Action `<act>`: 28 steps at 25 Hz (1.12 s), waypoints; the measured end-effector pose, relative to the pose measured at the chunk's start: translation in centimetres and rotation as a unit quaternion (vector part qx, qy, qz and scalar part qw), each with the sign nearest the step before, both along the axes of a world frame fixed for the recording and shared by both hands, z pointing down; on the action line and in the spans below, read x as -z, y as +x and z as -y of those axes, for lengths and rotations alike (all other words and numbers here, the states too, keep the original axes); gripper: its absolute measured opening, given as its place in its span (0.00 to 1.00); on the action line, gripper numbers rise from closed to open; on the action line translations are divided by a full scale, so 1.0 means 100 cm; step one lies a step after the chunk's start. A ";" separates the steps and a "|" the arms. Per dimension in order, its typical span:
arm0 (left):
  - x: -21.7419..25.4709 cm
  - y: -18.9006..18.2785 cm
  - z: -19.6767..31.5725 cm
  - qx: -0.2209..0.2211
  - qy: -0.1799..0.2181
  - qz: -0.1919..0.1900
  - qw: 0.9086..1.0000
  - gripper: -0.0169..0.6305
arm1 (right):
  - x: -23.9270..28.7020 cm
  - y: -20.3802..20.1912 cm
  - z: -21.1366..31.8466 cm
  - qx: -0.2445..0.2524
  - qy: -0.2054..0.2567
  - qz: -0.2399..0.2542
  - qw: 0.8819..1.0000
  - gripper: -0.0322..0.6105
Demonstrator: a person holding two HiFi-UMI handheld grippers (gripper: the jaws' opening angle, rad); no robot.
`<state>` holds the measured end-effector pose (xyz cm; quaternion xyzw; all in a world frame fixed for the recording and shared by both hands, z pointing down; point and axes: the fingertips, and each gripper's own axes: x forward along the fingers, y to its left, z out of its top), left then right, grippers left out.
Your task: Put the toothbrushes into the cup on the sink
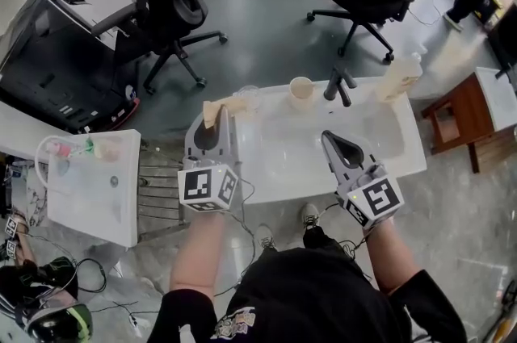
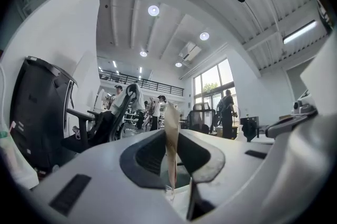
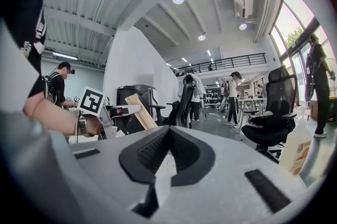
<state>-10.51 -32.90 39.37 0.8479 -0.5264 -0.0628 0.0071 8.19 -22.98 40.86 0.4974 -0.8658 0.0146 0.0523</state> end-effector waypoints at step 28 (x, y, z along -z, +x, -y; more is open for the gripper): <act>-0.174 0.020 0.106 0.036 -0.187 0.012 0.982 0.12 | -0.045 0.034 0.046 -0.014 -0.062 -0.005 0.998 0.06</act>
